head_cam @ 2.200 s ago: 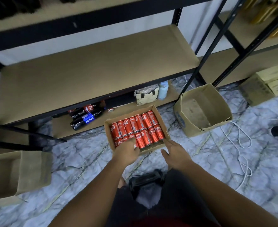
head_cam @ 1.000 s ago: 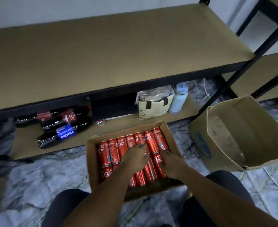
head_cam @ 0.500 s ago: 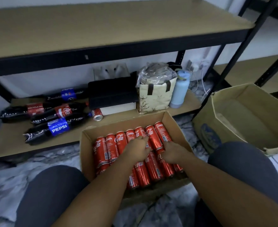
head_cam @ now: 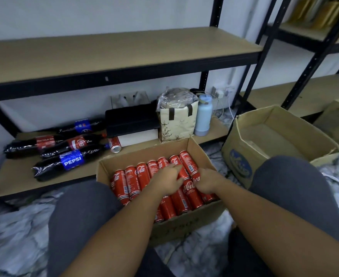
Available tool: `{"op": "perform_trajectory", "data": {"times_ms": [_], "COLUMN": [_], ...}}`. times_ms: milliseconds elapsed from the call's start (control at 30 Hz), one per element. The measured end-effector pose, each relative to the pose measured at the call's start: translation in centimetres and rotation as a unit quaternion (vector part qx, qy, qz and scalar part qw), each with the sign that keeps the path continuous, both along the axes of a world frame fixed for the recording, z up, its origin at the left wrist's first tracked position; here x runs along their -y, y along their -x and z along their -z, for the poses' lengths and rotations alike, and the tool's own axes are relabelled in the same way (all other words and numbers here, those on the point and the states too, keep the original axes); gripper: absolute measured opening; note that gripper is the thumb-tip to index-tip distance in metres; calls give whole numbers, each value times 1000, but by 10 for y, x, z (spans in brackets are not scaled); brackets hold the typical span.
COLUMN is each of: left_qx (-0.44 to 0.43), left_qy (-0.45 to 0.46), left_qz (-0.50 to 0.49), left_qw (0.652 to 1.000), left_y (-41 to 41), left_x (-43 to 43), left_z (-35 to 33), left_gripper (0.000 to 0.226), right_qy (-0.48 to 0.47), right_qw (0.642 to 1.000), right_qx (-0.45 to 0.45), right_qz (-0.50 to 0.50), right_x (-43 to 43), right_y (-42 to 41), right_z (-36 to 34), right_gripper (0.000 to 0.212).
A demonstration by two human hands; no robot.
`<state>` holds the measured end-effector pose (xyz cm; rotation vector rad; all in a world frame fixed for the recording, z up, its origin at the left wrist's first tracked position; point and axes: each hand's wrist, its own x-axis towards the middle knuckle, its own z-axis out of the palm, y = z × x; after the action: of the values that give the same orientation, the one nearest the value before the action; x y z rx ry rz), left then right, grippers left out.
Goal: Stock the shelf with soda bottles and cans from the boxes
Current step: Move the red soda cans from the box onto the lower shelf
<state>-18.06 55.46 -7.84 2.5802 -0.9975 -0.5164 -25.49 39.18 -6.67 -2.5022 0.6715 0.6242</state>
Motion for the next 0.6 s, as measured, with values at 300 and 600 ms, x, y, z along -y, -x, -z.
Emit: {"op": "perform_trajectory", "data": {"times_ms": [300, 600], "left_qx": [-48, -113], "left_qy": [-7, -3], "left_qz": [-72, -96], "left_qw": [996, 989], "left_y": [-40, -93], "left_x": [18, 97], "left_z": [22, 96], "left_gripper": [62, 64], "right_qy": [-54, -88], "right_qw": [998, 986], "right_qx": [-9, 7], "right_qz": [42, 140], "right_x": [19, 46], "right_y": [-16, -52], "right_z": [35, 103], "right_gripper": [60, 55]}}
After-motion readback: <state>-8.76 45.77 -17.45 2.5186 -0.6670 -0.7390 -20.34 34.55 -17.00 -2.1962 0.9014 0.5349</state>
